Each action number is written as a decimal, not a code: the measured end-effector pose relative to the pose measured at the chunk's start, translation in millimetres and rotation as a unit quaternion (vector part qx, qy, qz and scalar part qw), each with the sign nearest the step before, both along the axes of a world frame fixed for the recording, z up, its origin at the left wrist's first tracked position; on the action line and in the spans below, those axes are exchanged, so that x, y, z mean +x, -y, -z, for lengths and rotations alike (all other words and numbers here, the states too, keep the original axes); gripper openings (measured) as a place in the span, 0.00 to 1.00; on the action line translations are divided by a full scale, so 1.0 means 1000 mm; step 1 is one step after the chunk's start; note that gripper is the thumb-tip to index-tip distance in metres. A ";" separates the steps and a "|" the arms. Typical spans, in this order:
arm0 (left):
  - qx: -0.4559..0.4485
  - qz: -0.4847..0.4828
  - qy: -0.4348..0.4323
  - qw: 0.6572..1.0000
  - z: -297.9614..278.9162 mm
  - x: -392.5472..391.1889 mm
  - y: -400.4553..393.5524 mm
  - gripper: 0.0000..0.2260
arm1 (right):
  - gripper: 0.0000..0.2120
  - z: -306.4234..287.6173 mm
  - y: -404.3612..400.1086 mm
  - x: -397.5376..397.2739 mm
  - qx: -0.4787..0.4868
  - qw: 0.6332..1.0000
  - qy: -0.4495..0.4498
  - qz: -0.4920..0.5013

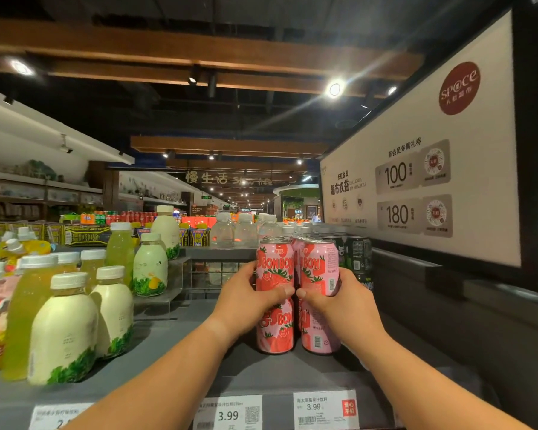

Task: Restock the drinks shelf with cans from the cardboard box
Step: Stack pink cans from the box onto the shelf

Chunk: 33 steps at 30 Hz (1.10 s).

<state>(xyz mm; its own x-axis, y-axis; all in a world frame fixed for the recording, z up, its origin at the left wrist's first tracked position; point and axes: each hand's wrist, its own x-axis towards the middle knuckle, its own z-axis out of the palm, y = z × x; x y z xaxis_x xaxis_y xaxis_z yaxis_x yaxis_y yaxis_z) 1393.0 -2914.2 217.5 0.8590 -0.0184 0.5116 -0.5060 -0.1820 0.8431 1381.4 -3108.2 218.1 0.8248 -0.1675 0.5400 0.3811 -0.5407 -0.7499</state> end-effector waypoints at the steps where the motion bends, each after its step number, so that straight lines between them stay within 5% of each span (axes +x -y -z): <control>1: -0.001 0.000 -0.004 1.000 0.000 0.001 0.000 0.23 | 0.29 0.000 0.000 0.000 -0.003 1.000 -0.001 0.001; 20: 0.048 -0.045 -0.016 0.998 0.000 -0.004 0.002 0.26 | 0.32 -0.001 -0.001 -0.008 -0.041 0.999 -0.021 0.014; 24: 0.073 -0.063 -0.030 0.995 -0.010 -0.022 0.003 0.28 | 0.39 -0.005 0.002 -0.020 -0.042 0.998 -0.041 0.010; 29: 0.114 -0.128 -0.034 0.985 -0.030 -0.073 -0.007 0.54 | 0.47 -0.017 0.013 -0.058 -0.052 0.997 -0.045 0.018; 33: 0.131 -0.185 -0.029 0.973 -0.021 -0.124 -0.013 0.48 | 0.47 -0.010 0.021 -0.101 -0.061 0.997 -0.053 0.000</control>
<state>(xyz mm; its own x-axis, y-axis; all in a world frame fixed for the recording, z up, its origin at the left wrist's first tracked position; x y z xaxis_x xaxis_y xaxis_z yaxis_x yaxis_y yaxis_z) 1269.3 -2901.1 238.2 0.8590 0.1739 0.4816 -0.3179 -0.5560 0.7680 1280.1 -3129.6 228.3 0.8781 -0.1067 0.4664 0.3028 -0.6308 -0.7144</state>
